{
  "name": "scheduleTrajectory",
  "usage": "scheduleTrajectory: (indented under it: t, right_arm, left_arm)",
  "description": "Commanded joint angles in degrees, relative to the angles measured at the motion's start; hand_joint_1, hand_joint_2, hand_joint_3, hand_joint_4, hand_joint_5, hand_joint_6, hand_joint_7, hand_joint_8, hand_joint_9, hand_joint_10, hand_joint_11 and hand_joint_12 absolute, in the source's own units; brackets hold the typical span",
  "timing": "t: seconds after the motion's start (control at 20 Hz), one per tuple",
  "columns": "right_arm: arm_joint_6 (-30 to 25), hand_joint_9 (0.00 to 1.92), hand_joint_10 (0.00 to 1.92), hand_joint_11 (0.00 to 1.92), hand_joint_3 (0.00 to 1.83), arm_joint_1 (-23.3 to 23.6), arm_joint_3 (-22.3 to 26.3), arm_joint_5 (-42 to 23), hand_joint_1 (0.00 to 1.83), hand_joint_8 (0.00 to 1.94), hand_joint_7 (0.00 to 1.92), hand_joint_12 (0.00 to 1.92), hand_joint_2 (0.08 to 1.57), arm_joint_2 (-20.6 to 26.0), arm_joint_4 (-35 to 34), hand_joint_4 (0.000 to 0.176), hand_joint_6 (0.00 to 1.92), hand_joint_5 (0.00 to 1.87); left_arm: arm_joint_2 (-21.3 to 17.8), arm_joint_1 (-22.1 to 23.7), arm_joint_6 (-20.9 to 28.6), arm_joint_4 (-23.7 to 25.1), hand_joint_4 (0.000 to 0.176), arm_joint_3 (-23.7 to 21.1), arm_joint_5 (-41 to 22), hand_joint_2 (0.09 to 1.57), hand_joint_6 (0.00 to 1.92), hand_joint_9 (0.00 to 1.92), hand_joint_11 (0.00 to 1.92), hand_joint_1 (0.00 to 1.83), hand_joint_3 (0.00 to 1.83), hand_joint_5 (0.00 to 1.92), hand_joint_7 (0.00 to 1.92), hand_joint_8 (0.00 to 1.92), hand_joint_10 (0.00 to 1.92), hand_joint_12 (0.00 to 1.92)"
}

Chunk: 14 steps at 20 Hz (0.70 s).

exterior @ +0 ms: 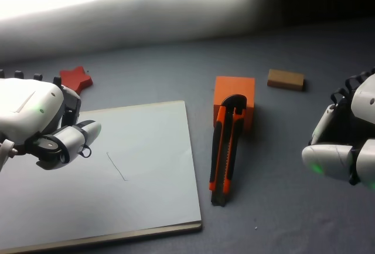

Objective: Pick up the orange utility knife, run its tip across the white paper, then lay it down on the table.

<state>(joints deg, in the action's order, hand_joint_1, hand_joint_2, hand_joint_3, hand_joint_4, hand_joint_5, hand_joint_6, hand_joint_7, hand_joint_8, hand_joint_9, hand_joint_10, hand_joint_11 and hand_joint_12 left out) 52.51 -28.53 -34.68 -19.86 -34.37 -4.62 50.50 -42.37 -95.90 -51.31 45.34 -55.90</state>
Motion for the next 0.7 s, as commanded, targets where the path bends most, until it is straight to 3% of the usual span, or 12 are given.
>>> scheduleTrajectory:
  t: [0.0, 0.05, 0.1, 0.15, 0.25, 0.4, 0.55, 0.65]
  right_arm:
    - [-0.1, 0.0, 0.36, 0.0, 0.31, 0.2, 0.1, -6.0, 0.18, 0.15, 0.08, 0.47, 1.13, 0.2, 0.1, 0.0, 0.23, 0.0]
    - [-0.1, 0.0, 0.36, 0.0, 0.31, 0.1, 0.1, -6.0, 0.18, 0.15, 0.08, 0.47, 1.13, 0.2, 0.1, 0.0, 0.23, 0.0]
    - [-0.1, 0.01, 0.15, 0.0, 0.04, 0.1, 0.1, -6.0, 0.09, 0.01, 0.11, 0.0, 1.29, 0.2, 0.1, 0.0, 0.13, 0.02]
    - [-0.1, 0.01, 0.14, 0.0, 0.02, 0.1, 0.1, -6.0, 0.11, 0.0, 0.11, 0.0, 1.28, 0.2, 0.2, 0.0, 0.12, 0.01]
    - [-0.1, 0.0, 0.11, 0.0, 0.0, 0.1, 0.1, -6.4, 0.15, 0.0, 0.1, 0.0, 1.26, 0.2, 0.3, 0.0, 0.09, 0.0]
    - [-0.1, 0.0, 0.01, 0.0, 0.0, 0.2, 0.1, -8.0, 0.26, 0.0, 0.05, 0.0, 1.21, 0.3, 0.5, 0.0, 0.0, 0.0]
    - [-2.9, 0.0, 0.0, 0.0, 0.0, 0.5, -2.1, -11.8, 0.52, 0.0, 0.0, 0.0, 1.14, -0.6, 9.2, 0.0, 0.0, 0.0]
    - [-4.7, 0.0, 0.0, 0.0, 0.0, 1.1, -4.0, -11.9, 0.82, 0.0, 0.0, 0.0, 1.09, -1.8, 13.9, 0.0, 0.0, 0.0]
  left_arm:
    - [-0.3, 0.6, -0.5, 2.2, 0.009, 0.2, -5.4, 1.21, 0.13, 0.15, 0.0, 0.26, 0.26, 0.1, 0.17, 0.07, 0.25, 0.93]
    - [-0.3, 0.6, -0.6, 1.8, 0.009, 0.2, -5.6, 1.21, 0.13, 0.15, 0.0, 0.26, 0.26, 0.1, 0.17, 0.07, 0.25, 0.93]
    - [-0.3, 0.6, -0.6, 1.5, 0.024, 0.2, -6.0, 1.32, 0.01, 0.19, 0.0, 0.2, 0.02, 0.13, 0.15, 0.0, 0.04, 0.78]
    - [-0.3, 0.6, -0.5, 1.5, 0.031, 0.1, -6.4, 1.33, 0.0, 0.15, 0.0, 0.15, 0.01, 0.08, 0.08, 0.0, 0.01, 0.63]
    - [-0.6, 0.6, -0.4, 1.1, 0.048, -0.1, -6.9, 1.32, 0.0, 0.12, 0.0, 0.13, 0.0, 0.04, 0.02, 0.0, 0.0, 0.54]
    - [-0.9, 0.5, -2.3, -1.9, 0.054, -0.9, -6.9, 1.3, 0.0, 0.09, 0.0, 0.1, 0.0, 0.0, 0.0, 0.0, 0.0, 0.47]
    - [-1.0, 1.5, -7.4, -6.0, 0.05, -2.0, -6.9, 1.29, 0.0, 0.11, 0.0, 0.14, 0.0, 0.01, 0.01, 0.0, 0.01, 0.5]
    - [-1.0, 2.5, -9.8, -9.1, 0.045, -2.7, -6.8, 1.3, 0.0, 0.1, 0.0, 0.12, 0.0, 0.0, 0.0, 0.0, 0.0, 0.47]
